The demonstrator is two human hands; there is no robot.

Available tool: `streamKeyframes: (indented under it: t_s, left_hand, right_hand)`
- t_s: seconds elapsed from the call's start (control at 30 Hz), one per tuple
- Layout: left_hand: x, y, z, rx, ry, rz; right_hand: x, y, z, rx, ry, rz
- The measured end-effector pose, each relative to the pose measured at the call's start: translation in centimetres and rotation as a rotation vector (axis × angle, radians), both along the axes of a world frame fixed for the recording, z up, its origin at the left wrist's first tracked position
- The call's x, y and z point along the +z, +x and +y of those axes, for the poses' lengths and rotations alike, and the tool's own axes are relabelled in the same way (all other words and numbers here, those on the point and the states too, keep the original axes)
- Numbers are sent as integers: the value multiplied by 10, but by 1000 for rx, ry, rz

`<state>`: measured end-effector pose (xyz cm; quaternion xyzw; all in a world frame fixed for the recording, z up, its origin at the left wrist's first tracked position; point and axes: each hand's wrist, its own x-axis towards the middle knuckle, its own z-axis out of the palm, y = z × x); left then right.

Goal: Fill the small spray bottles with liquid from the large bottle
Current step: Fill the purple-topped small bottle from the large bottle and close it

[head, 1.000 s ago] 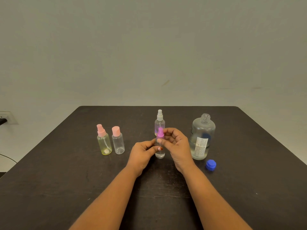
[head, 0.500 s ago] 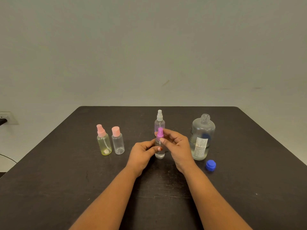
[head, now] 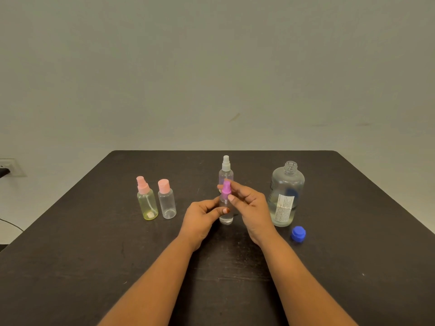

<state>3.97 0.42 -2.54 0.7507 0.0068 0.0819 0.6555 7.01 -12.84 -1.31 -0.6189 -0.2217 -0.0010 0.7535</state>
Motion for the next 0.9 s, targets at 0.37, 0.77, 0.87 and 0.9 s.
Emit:
streamKeyframes:
  t_s: [0.37, 0.77, 0.87, 0.9]
  left_hand:
    - [-1, 0, -1, -9, -16, -13]
    - [-3, 1, -2, 2, -13, -29]
    - [-3, 1, -3, 0, -8, -31]
    - [-2, 0, -3, 2, -1, -33]
  right_hand:
    - [2, 2, 6, -132, -13, 6]
    - [1, 3, 9, -252, -128, -17]
    - [-2, 0, 9, -292, -201, -58]
    - [-3, -2, 8, -298, -215, -67]
